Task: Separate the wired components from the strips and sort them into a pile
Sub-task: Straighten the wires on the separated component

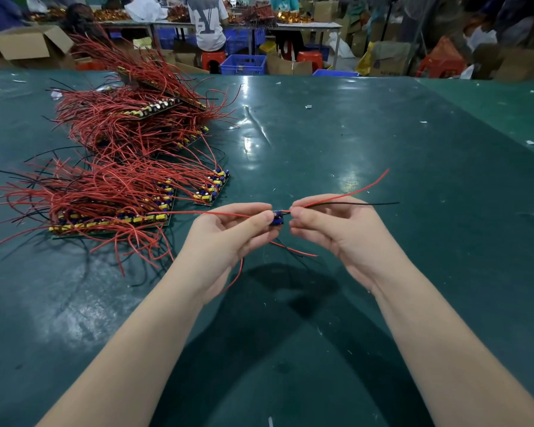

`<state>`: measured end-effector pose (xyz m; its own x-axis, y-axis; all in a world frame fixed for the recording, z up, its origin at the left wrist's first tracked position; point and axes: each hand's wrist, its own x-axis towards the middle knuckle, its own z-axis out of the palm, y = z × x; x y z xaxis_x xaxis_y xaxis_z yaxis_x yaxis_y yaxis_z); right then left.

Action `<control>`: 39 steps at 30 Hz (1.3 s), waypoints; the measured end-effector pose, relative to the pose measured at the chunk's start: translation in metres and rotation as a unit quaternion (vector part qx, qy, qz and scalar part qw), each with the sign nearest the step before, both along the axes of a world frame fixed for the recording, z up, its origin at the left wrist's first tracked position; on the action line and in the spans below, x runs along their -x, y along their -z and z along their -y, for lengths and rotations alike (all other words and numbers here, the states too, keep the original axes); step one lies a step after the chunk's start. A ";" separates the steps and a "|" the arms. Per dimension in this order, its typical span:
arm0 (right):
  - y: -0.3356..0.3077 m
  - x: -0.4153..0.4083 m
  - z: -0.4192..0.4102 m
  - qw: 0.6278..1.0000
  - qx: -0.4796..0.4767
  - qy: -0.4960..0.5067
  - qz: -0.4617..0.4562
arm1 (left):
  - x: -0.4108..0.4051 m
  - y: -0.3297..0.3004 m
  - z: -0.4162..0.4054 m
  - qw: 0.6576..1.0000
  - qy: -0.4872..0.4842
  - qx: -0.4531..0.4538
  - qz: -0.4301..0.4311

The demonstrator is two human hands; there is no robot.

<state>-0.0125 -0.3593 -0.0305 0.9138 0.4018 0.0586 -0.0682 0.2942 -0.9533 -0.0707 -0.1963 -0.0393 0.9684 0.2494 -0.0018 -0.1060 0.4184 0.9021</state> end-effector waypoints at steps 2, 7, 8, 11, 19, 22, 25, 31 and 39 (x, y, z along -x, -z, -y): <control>-0.001 0.002 -0.001 0.998 0.037 0.003 0.060 | -0.001 0.000 -0.001 1.000 0.012 0.021 -0.014; -0.001 0.005 -0.005 0.991 0.048 0.041 0.118 | -0.001 0.000 -0.003 0.995 0.042 0.079 -0.036; -0.001 0.006 -0.006 0.992 0.038 0.046 0.114 | -0.002 0.001 -0.003 0.995 0.044 0.083 -0.035; 0.000 0.008 -0.009 0.996 -0.005 0.060 0.066 | -0.002 0.001 0.000 0.995 0.039 0.084 -0.024; 0.005 0.008 -0.011 0.996 -0.013 0.054 -0.066 | 0.002 0.003 0.007 0.997 -0.026 -0.049 0.045; 0.003 0.005 -0.008 0.996 -0.012 0.020 -0.083 | 0.002 0.003 0.006 0.995 -0.033 -0.081 0.043; 0.002 0.001 -0.006 0.996 -0.031 0.008 -0.079 | 0.002 0.002 0.004 0.995 -0.034 -0.077 0.046; 0.001 -0.001 -0.003 0.998 -0.040 0.009 -0.049 | 0.003 0.000 0.003 0.997 -0.032 -0.058 0.042; 0.000 0.001 -0.003 0.995 -0.026 -0.035 -0.093 | 0.004 -0.001 0.005 0.998 -0.030 -0.050 0.023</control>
